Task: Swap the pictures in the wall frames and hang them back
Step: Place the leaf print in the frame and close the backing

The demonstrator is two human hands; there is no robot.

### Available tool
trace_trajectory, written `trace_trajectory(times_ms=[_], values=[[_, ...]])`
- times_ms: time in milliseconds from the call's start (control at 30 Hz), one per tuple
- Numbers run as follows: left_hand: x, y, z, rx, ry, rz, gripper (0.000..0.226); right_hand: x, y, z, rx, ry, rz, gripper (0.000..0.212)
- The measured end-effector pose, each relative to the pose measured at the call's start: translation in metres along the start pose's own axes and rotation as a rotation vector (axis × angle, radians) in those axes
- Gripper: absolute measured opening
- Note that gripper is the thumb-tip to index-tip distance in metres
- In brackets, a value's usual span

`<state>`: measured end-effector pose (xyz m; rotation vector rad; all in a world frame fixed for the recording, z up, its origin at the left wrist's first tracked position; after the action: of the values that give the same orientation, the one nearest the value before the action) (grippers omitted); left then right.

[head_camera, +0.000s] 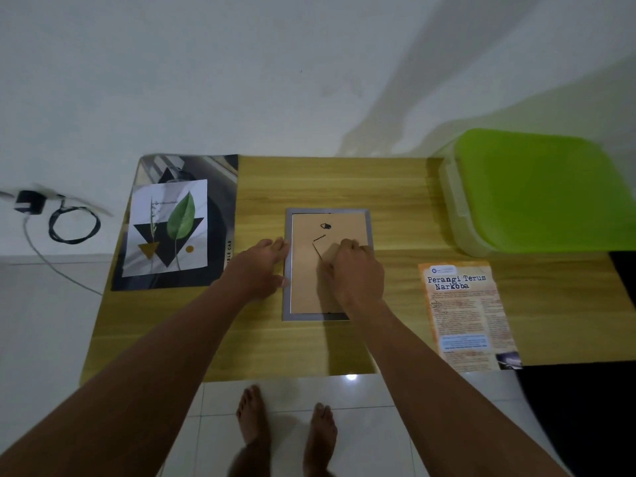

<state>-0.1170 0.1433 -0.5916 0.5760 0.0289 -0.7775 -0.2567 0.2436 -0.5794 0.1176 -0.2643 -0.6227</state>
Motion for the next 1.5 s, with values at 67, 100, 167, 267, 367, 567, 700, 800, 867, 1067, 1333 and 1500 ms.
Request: trace_trajectory(times_ms=[67, 100, 167, 267, 367, 567, 700, 800, 867, 1067, 1333, 1500], values=[[-0.001, 0.001, 0.001, -0.007, -0.001, 0.0, 0.08, 0.0, 0.001, 0.001, -0.023, -0.022, -0.005, 0.041], [-0.001, 0.001, 0.002, -0.008, 0.005, 0.002, 0.08, 0.0, 0.001, 0.0, -0.028, -0.028, -0.006, 0.041], [0.0, 0.001, 0.002, -0.008, 0.015, 0.006, 0.081, 0.0, 0.0, 0.0, -0.029, -0.034, -0.011, 0.041], [-0.001, 0.001, 0.002, -0.01, 0.011, 0.001, 0.081, 0.0, 0.0, -0.002, -0.017, -0.064, -0.021, 0.039], [-0.001, 0.001, 0.002, -0.006, 0.022, 0.001, 0.081, -0.002, 0.002, -0.002, -0.028, -0.124, -0.022, 0.041], [-0.002, 0.002, 0.003, -0.004, 0.007, -0.008, 0.081, -0.005, 0.002, 0.016, -0.041, -0.282, -0.02, 0.044], [-0.001, 0.002, 0.003, -0.006, 0.018, -0.009, 0.081, -0.004, -0.005, 0.025, -0.042, -0.312, -0.016, 0.039], [0.001, 0.001, 0.001, -0.012, 0.016, -0.002, 0.081, -0.003, -0.008, 0.024, -0.013, -0.338, -0.028, 0.039], [0.003, 0.001, 0.0, -0.012, 0.027, 0.01, 0.082, -0.004, -0.007, 0.021, 0.017, -0.346, -0.038, 0.038], [0.003, 0.0, -0.002, -0.004, 0.036, 0.004, 0.083, -0.01, -0.004, 0.009, 0.035, -0.276, -0.022, 0.041], [0.004, -0.002, -0.003, -0.005, 0.033, 0.01, 0.082, -0.005, -0.009, 0.0, 0.015, -0.098, 0.045, 0.042], [0.006, -0.003, -0.002, -0.006, 0.051, 0.006, 0.083, -0.003, -0.009, -0.005, -0.028, 0.013, 0.113, 0.046]])
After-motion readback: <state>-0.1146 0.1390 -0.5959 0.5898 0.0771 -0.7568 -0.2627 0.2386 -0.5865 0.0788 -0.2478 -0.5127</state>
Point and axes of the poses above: each hand's wrist, its own y-axis away from the middle knuckle, its own z-axis out of the back of the hand, x = y × z, the point moved 5 cm from there along -y, towards the middle knuckle, and after that the axes turned 3 degrees about -y, right-handed, at the moved point
